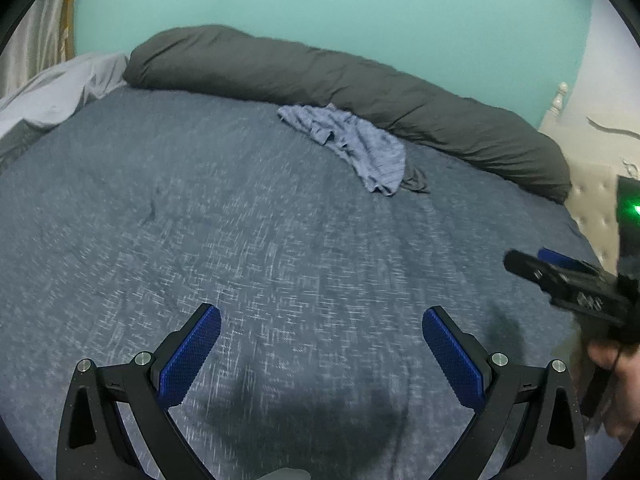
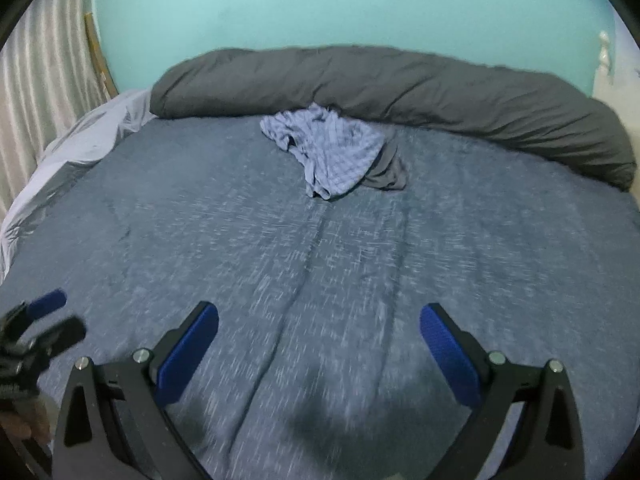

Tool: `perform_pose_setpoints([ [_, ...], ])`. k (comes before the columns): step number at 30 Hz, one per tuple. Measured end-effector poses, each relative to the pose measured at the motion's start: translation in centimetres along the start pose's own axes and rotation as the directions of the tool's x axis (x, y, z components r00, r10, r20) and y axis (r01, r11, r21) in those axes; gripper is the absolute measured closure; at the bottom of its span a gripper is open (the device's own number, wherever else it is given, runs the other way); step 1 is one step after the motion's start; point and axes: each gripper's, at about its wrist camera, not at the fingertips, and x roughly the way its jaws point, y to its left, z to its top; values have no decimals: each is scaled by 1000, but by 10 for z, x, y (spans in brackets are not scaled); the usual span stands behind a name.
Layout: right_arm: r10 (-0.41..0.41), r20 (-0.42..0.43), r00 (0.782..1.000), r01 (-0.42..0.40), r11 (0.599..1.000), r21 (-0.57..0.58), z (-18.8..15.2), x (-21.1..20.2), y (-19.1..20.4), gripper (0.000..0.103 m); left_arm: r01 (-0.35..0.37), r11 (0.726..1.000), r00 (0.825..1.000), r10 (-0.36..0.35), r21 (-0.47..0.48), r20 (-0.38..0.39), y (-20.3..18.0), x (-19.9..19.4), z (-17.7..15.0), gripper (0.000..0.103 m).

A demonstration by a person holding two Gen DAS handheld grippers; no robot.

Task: Fold clothes
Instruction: 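Reach the right gripper to the checked shorts and grasp the waistband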

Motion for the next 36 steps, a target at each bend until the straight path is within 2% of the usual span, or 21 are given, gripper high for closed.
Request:
perform_pose_setpoints([
  [4, 31, -50, 998, -31, 1000, 4, 17, 54, -10, 16, -3, 1000, 1000, 3, -29, -14, 15, 28, 2, 0],
  [10, 46, -61, 997, -47, 999, -17, 45, 112, -12, 22, 0, 997, 1000, -2, -75, -27, 34, 60, 4, 0],
  [17, -3, -84, 996, -1, 999, -51, 75, 174, -11, 34, 36, 993, 998, -41, -116, -41, 47, 87, 4, 0],
  [21, -21, -93, 995, 15, 998, -57, 92, 200, -13, 58, 45, 991, 997, -52, -125, -52, 54, 93, 1, 0],
  [24, -34, -90, 995, 26, 996, -82, 102, 214, -10, 71, 53, 990, 997, -60, -134, -54, 58, 93, 0, 0],
  [27, -41, -103, 994, 32, 995, -90, 109, 227, -8, 92, 63, 989, 996, -70, -137, -47, 60, 90, -1, 0],
  [28, -44, -110, 993, 34, 995, -92, 110, 230, -7, 96, 66, 989, 996, -73, -136, -44, 60, 89, -1, 0],
  [32, -45, -123, 991, 31, 993, -114, 109, 236, -3, 102, 79, 989, 996, -84, -125, -35, 59, 85, -2, 0],
  [36, -14, -97, 995, 3, 994, -108, 100, 215, -4, 102, 69, 990, 996, -75, -123, -49, 62, 82, -10, 0],
])
